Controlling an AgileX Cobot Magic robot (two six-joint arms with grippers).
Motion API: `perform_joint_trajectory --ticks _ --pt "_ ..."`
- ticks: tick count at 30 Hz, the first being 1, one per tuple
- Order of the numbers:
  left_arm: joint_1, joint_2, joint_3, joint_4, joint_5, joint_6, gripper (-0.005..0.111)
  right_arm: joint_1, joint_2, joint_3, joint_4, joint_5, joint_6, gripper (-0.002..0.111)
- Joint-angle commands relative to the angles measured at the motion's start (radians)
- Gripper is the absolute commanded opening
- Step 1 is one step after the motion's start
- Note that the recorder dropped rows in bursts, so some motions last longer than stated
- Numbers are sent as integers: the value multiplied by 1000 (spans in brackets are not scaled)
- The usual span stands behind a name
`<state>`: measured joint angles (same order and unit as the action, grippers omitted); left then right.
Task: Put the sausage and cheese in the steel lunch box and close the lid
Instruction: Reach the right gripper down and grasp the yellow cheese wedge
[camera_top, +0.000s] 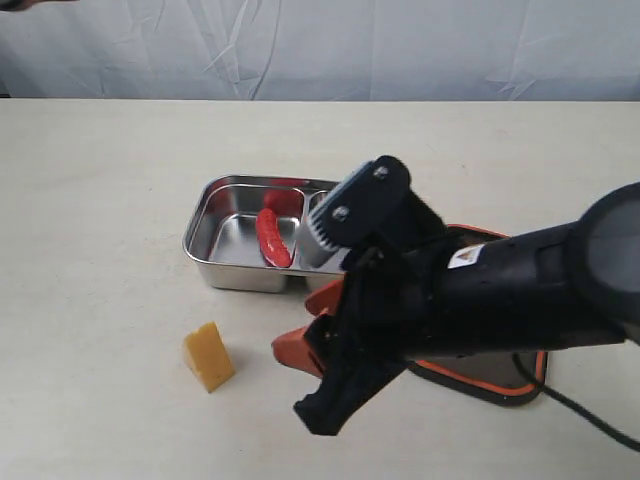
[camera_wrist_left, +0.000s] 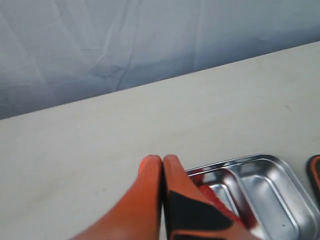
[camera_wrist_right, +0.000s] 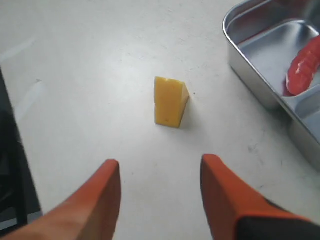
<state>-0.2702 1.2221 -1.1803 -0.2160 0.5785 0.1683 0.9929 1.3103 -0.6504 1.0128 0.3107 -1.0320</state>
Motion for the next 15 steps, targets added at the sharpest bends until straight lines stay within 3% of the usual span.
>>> perform_joint_trajectory --ticks 1,9,15 --pt "-2 -88 10 271 82 -196 0 90 118 -47 17 -161 -31 49" --pt "-2 -145 10 434 157 -266 0 127 337 -209 17 -162 -31 49" --pt "-2 -145 10 479 193 -266 0 127 464 -300 17 -156 -31 60"
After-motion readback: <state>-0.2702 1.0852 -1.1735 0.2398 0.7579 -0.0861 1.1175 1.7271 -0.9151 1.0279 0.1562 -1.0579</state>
